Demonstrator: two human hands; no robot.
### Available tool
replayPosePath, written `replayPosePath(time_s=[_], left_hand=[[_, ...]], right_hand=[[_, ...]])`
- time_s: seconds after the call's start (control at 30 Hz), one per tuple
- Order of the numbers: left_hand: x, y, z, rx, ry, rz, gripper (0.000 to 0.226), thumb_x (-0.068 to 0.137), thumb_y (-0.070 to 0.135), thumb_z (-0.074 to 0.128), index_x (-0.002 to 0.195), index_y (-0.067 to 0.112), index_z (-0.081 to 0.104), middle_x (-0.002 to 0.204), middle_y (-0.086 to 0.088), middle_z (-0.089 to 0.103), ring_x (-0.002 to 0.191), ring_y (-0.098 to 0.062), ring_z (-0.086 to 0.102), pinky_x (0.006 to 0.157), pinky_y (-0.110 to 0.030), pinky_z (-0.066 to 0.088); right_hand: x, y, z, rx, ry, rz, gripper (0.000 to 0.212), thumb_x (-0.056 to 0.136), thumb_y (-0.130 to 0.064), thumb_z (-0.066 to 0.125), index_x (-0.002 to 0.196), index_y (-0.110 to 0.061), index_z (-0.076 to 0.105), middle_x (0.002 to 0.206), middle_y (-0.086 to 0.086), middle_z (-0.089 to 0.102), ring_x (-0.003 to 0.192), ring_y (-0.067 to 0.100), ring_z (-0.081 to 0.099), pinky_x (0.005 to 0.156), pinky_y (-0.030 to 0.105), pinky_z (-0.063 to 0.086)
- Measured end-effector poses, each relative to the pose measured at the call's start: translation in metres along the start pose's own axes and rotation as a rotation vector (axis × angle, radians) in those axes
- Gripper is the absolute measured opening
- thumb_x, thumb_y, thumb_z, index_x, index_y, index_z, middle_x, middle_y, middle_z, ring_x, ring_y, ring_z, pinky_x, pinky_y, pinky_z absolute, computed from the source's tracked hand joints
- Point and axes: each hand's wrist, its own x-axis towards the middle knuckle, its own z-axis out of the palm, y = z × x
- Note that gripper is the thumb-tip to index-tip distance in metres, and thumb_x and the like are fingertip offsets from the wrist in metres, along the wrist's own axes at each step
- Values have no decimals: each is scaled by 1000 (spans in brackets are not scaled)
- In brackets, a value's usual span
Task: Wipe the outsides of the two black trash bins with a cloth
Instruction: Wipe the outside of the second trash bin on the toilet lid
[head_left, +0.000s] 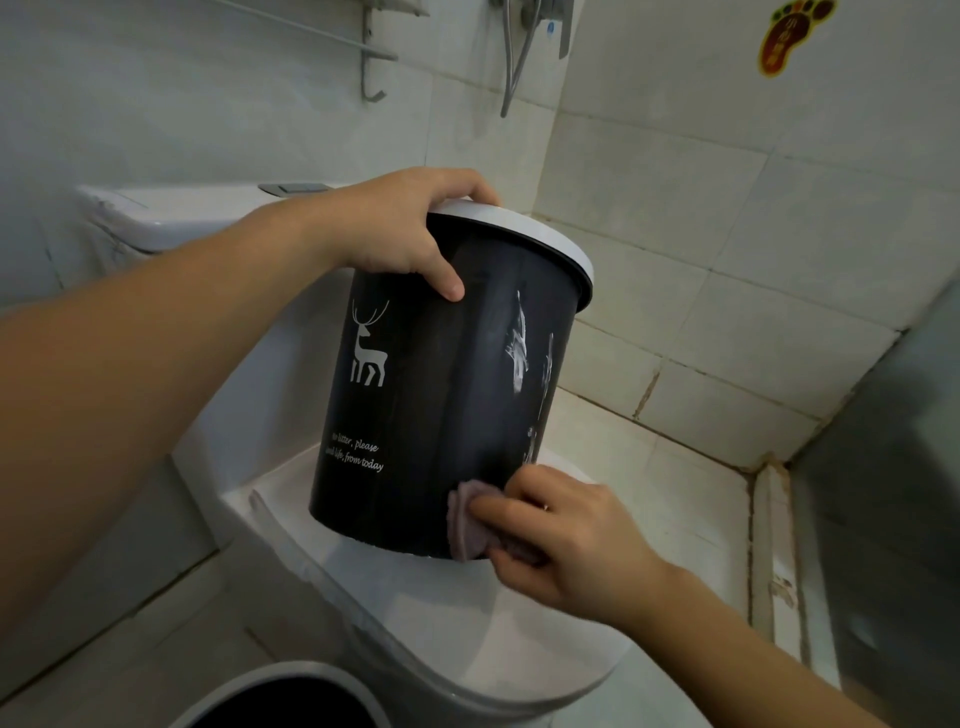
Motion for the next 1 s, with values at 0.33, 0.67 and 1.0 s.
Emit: replayPosePath(time_s=[0.33, 0.67, 1.0], left_hand=[[-5, -7, 4, -88, 97, 0, 74, 49, 21, 94, 106, 49, 57, 108, 3, 64, 100, -22, 65, 88, -46, 57], [-1, -5, 9, -39, 118, 40, 74, 55, 23, 95, 113, 49, 56, 116, 14, 59, 108, -15, 59, 95, -42, 53], [2, 4, 3, 98, 24, 16, 79, 61, 18, 92, 122, 49, 52, 119, 12, 61, 109, -17, 60, 97, -42, 51]], right_hand=[[5, 0, 1, -15, 94, 103, 28, 89, -29, 66, 115, -20, 69, 91, -1, 60, 76, 14, 54, 57, 22, 47], [7, -3, 0, 38, 106, 124, 30, 87, -30, 66, 116, -21, 69, 92, -2, 60, 76, 15, 55, 55, 30, 51], [22, 4, -8, 5, 116, 94, 33, 87, -32, 63, 117, -20, 70, 93, 1, 61, 77, 20, 58, 57, 33, 52]])
